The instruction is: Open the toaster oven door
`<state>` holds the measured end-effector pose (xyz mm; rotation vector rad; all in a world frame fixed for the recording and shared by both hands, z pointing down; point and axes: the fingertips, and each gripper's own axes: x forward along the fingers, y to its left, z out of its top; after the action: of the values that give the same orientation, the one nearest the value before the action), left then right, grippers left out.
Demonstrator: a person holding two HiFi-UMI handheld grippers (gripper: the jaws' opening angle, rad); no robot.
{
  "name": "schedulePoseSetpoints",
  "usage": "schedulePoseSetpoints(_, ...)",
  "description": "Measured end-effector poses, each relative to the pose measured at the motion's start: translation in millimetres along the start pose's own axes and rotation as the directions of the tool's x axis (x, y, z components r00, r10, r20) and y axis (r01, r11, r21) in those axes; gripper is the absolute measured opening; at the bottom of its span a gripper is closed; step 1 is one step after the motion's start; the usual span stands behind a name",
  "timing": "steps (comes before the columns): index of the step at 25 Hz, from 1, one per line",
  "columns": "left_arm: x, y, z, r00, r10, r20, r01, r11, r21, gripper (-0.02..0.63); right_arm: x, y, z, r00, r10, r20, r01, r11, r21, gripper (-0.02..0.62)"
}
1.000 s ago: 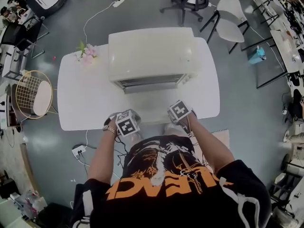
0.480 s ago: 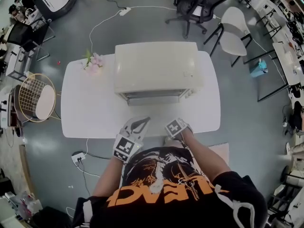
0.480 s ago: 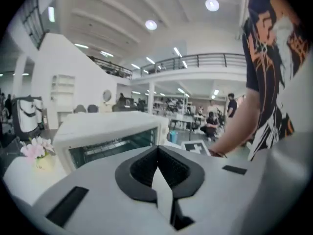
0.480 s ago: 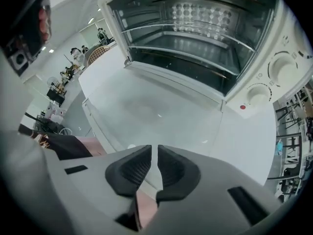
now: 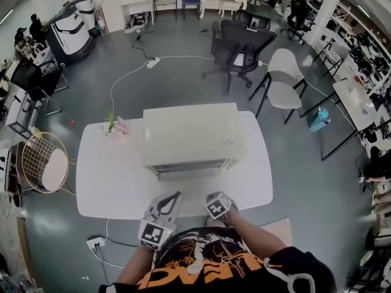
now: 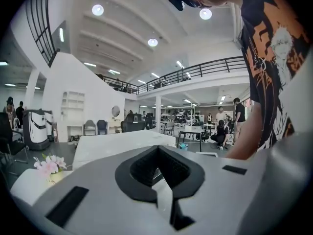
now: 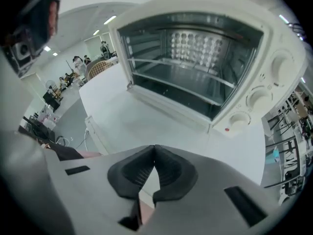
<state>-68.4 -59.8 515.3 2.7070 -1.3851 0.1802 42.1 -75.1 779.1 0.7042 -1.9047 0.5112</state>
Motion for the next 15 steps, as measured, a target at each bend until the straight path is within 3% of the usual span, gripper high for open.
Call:
schedulePoseSetpoints(3, -5, 7, -3, 1.000, 0.022, -0.018, -0.022, 1.000, 0.001, 0.021, -29, -2, 40, 0.978, -0.009, 0.211, 0.011, 1.000, -0.010, 0.012)
schedulePoseSetpoints(5, -8, 11, 2, 0.999, 0.036, -0.012, -0.036, 0.999, 0.012, 0.021, -64, -2, 75, 0.924, -0.009, 0.383, 0.026, 0.999, -0.039, 0.012)
schedulePoseSetpoints(8, -13, 15, 17, 0.998, 0.066, 0.014, -0.066, 0.998, 0.014, 0.021, -128, -7, 120, 0.805, -0.061, 0.589, 0.105, 0.994, -0.040, 0.012)
schedulePoseSetpoints(10, -15, 18, 32, 0.995, 0.077, 0.057, -0.075, 0.996, -0.040, 0.021, -171, -5, 145, 0.716, -0.066, 0.695, 0.112, 0.994, -0.021, 0.012)
schedulePoseSetpoints(12, -17, 18, 47, 0.993, 0.073, 0.093, -0.066, 0.995, -0.080, 0.021, -211, 2, 165, 0.628, -0.055, 0.776, 0.100, 0.995, -0.010, 0.012)
schedulePoseSetpoints(15, -19, 17, 77, 0.988, 0.066, 0.137, -0.056, 0.996, -0.076, 0.021, -266, 12, 189, 0.493, -0.043, 0.869, 0.111, 0.994, -0.014, 0.012)
